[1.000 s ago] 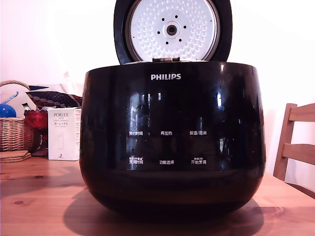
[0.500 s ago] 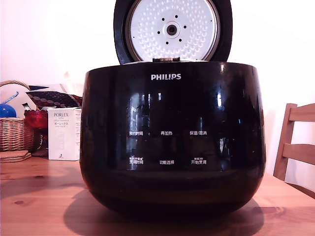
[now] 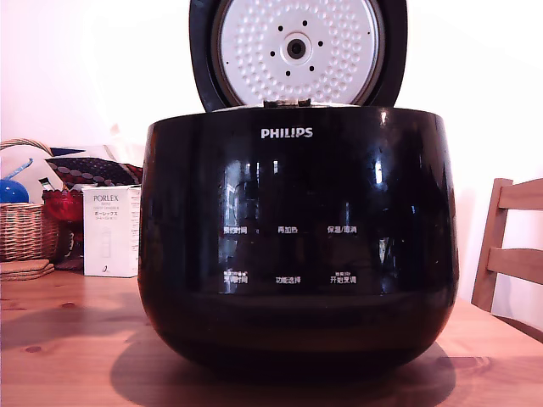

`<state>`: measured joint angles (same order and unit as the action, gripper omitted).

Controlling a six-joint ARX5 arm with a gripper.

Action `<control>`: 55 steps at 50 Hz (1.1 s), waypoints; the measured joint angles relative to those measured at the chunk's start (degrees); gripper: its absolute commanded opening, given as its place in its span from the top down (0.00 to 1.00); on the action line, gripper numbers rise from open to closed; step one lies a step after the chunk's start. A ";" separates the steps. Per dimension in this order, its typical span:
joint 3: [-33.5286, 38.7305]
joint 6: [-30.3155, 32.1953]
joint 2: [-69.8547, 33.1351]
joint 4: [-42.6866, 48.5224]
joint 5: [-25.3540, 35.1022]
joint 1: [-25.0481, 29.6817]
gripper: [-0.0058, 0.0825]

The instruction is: Close the rice cooker by pressing the lid down with medium force

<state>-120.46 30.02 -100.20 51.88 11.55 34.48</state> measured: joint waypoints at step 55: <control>0.48 -25.27 -1.29 12.44 9.38 0.61 0.96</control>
<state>-119.98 4.75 -101.49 64.31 20.93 35.09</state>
